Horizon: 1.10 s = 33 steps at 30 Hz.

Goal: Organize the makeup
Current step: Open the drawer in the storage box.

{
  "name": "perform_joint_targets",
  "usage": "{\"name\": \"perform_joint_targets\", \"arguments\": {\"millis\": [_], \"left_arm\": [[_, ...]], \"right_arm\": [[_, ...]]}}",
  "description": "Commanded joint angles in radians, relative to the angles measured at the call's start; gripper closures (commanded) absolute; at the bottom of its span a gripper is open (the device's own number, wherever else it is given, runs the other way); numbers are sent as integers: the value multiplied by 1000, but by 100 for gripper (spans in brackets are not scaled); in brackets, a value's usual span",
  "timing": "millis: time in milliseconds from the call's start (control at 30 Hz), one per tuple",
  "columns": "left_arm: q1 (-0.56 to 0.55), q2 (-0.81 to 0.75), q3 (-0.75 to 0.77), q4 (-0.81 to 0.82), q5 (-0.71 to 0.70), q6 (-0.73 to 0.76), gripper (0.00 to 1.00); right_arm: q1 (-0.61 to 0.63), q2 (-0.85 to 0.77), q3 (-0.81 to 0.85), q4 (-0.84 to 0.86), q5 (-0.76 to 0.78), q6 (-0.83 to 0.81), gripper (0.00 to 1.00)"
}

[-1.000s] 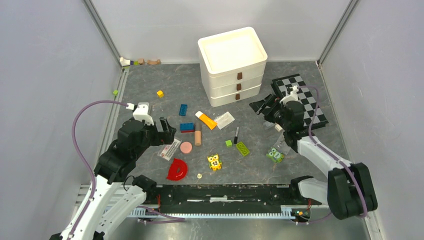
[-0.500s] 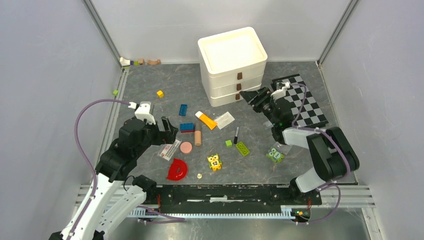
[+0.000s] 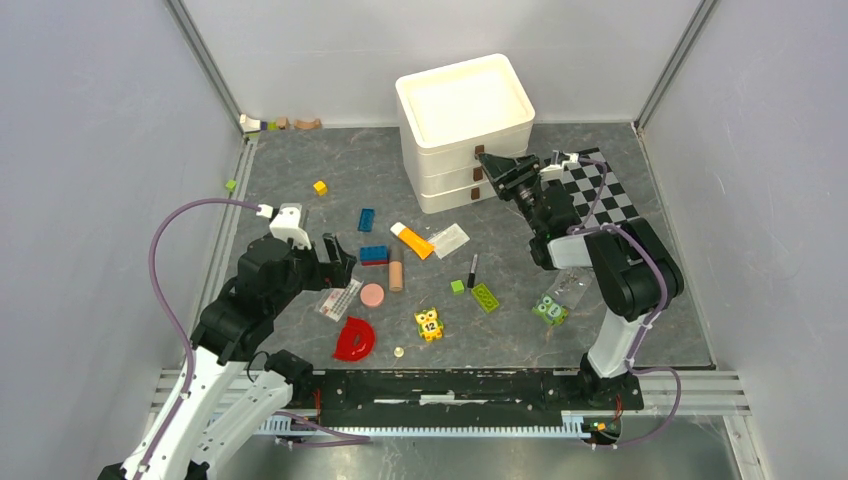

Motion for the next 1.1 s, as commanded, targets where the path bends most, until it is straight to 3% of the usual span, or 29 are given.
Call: {"name": "perform_joint_targets", "arguments": {"millis": [0,767,1067], "left_arm": [[0,1,1,41,14,-14,0],[0,8,0,43,20,-10,0],[0,18,0,44,24,-9,0]], "right_arm": [[0,38,40,90,46,51,28],[-3,199,134,227,43,161,47],[-4,204,135,269,33,163,73]]}}
